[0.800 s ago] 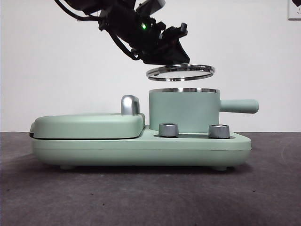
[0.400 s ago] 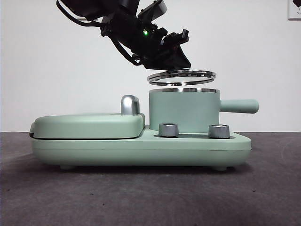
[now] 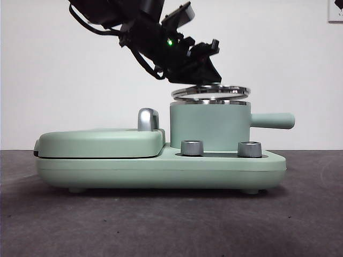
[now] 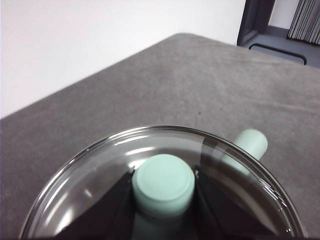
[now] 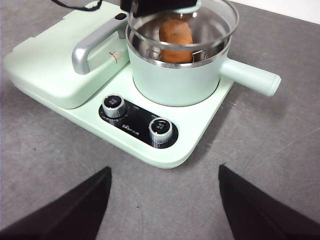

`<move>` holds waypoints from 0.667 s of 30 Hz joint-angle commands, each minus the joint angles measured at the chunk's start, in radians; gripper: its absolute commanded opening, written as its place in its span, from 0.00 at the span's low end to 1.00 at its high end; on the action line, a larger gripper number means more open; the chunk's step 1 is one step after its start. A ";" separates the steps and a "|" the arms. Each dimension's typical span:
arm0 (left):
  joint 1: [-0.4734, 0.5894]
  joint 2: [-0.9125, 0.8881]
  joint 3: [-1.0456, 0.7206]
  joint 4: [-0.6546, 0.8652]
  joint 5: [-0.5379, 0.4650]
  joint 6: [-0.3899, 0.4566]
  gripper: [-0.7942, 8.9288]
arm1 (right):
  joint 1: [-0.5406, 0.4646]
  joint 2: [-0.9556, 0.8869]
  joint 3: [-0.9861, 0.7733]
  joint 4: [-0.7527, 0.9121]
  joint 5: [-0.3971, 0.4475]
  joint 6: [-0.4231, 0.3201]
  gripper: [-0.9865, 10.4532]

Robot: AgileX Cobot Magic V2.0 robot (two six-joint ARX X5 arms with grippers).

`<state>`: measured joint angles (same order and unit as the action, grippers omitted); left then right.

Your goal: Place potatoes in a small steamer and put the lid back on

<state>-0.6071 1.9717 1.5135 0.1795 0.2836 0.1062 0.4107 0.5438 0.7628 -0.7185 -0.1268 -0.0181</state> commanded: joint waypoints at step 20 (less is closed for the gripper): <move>-0.017 0.017 0.034 -0.073 0.000 0.063 0.09 | 0.004 0.003 0.005 -0.018 0.024 0.011 0.37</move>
<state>-0.6136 1.9793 1.5291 0.1234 0.2829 0.1562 0.4107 0.5438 0.7628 -0.7437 -0.1043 -0.0181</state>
